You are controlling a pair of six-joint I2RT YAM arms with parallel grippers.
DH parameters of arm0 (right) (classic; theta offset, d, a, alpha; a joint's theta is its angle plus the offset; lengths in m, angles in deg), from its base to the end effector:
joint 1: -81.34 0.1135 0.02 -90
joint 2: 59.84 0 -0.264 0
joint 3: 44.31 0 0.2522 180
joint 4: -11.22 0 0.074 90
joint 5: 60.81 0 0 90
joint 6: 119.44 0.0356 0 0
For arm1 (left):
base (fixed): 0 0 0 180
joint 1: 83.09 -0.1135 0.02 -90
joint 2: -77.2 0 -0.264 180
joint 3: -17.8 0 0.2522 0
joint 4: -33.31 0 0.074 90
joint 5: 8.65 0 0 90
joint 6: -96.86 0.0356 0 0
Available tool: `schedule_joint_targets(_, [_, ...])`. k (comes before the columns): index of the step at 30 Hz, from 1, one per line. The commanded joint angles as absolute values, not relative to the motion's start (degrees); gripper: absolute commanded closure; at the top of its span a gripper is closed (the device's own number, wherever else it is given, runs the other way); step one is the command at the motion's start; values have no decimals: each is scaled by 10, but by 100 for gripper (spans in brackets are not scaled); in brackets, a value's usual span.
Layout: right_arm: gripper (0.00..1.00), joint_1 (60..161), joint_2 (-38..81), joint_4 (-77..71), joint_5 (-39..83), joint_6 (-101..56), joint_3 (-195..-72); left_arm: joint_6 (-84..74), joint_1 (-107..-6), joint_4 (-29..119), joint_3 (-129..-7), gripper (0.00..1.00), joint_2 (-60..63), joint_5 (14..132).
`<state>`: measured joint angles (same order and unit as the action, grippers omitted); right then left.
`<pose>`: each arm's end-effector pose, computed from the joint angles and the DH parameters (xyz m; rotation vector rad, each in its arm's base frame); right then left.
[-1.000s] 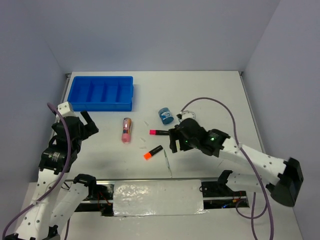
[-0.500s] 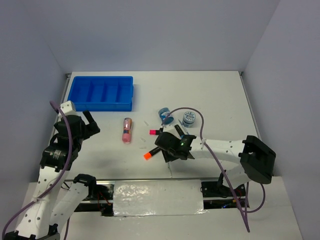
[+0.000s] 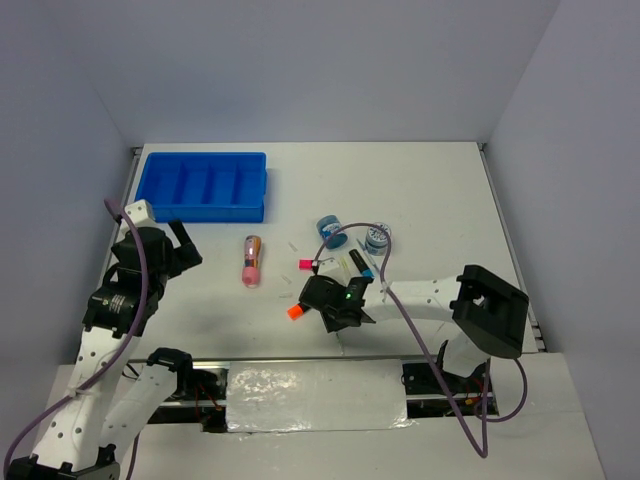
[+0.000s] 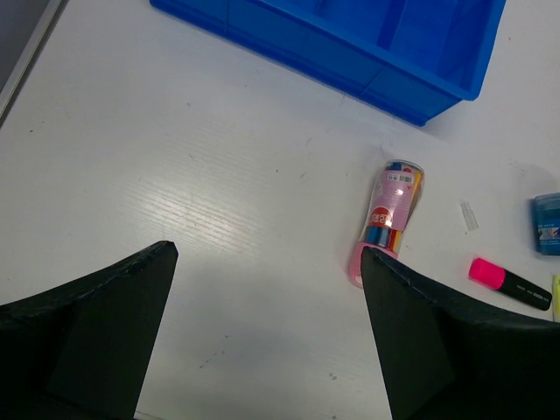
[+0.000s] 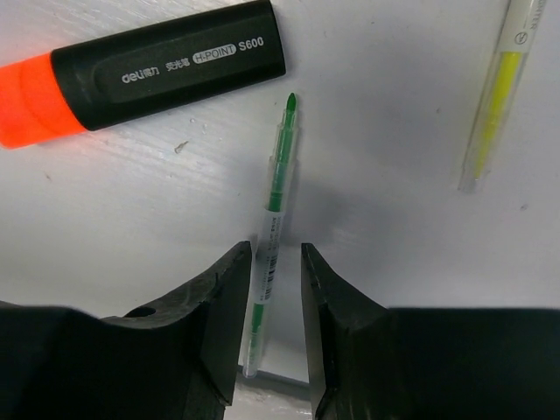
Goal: Sort the stationery into containers
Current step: Pick up the pen from the center of the board.
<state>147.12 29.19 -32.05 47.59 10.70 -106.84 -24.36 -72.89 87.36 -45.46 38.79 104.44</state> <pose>0.1245 0.2494 0.1638 -0.5179 2.6240 0.1199 0.1355 -0.0102 0.3314 -0.6071 1.9438 -0.0332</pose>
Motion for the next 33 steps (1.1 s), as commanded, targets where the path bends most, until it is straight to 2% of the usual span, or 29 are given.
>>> schedule_joint_targets(1, [63,1476,313,-308,491,130,-1079,-230,-732,857,-466,1,388,1042])
schedule_joint_targets(6, [68,1476,331,-297,491,138,-1065,-236,-732,860,-467,1,389,1051])
schedule_joint_targets(11, [89,1474,315,-297,497,139,-1060,-245,-732,864,-467,1,400,1051])
schedule_joint_targets(13, [95,1474,298,-304,504,142,-1054,-248,-732,862,-468,1,404,1040])
schedule_joint_targets(22, [97,1446,163,-358,547,145,-1021,-326,-731,894,-504,1,347,1008])
schedule_joint_targets(25, [97,1434,91,-381,562,142,-1015,-389,-683,868,-493,1,332,966])
schedule_joint_targets(28, [97,1430,29,-402,581,137,-1016,-487,-545,858,-504,1,299,1043])
schedule_joint_targets(29, [97,1429,17,-415,585,138,-1017,-514,-466,865,-514,1,287,1114])
schedule_joint_targets(31, [98,1427,-13,-435,599,139,-1019,-595,-373,889,-542,1,229,1183])
schedule_joint_targets(33, [98,1428,-31,-449,612,142,-1020,-659,-336,928,-570,1,176,1244])
